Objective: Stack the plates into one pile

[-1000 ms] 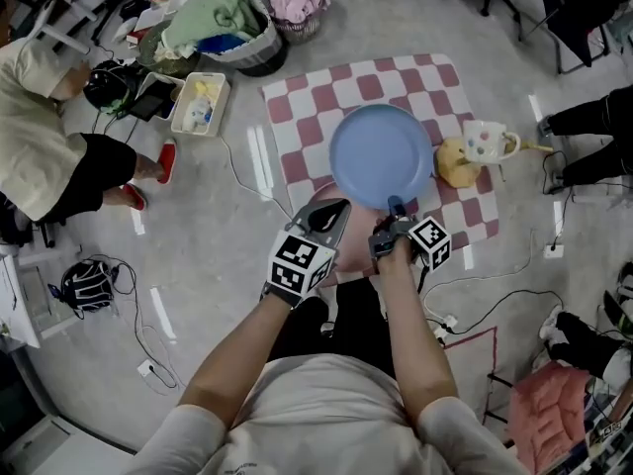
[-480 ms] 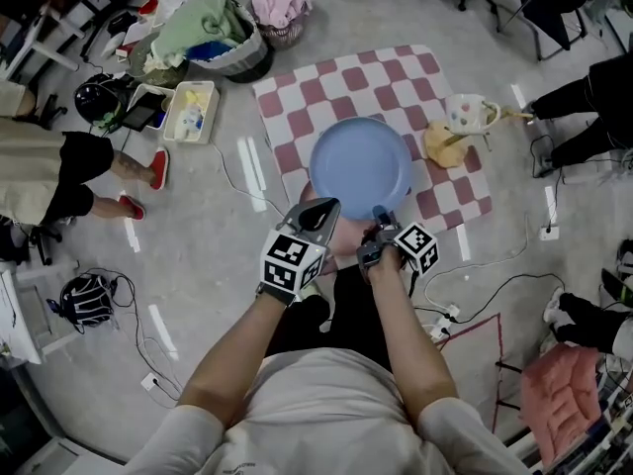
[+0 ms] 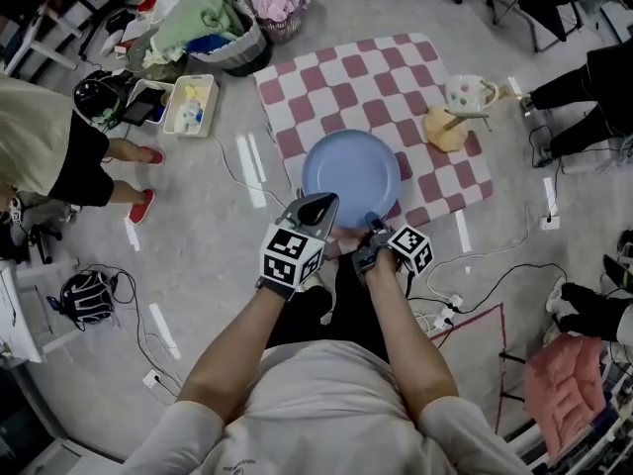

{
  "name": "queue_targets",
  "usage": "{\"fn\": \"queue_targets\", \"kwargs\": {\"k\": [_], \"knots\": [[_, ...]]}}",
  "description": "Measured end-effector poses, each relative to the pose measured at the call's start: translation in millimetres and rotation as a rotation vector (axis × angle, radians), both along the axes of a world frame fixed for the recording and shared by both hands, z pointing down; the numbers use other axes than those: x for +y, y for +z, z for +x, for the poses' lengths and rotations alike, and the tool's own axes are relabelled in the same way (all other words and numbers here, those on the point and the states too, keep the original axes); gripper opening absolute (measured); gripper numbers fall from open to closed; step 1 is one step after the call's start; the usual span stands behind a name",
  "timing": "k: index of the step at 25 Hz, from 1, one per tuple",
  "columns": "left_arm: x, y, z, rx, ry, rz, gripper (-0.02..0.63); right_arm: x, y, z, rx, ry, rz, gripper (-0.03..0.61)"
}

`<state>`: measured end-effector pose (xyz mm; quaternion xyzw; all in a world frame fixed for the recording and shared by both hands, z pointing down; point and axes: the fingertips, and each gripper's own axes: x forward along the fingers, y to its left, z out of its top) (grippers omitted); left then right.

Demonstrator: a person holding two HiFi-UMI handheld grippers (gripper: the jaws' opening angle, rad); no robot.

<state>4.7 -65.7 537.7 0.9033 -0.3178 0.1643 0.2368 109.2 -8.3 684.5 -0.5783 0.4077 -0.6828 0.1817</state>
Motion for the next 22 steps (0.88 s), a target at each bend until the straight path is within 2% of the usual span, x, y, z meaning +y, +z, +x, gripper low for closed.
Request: {"fn": "queue_targets", "kwargs": {"k": [7,10,17,22], "knots": [[9.1,3.0,-9.3,-0.002,-0.01,-0.003,0.007,13.3,14.2,-6.9,-0.023,-0.015,-0.03,0.054],[9.6,2.5,-12.5,0.001,-0.016,-0.001,0.006,15.4,17.7,-13.9,-0.033,-0.06,-0.054,0.052],[11.4,-2.8,-14.5,0.008,-0.02,0.011,0.006,36.9,24.0,-9.7,0.044,-0.147,-0.147,0.075],[14.4,-6.9,-13.7,0.01,-0.015,0.021,0.006,48.6,20.8,-2.2,0.064,-0.169,-0.158,0.077]]}}
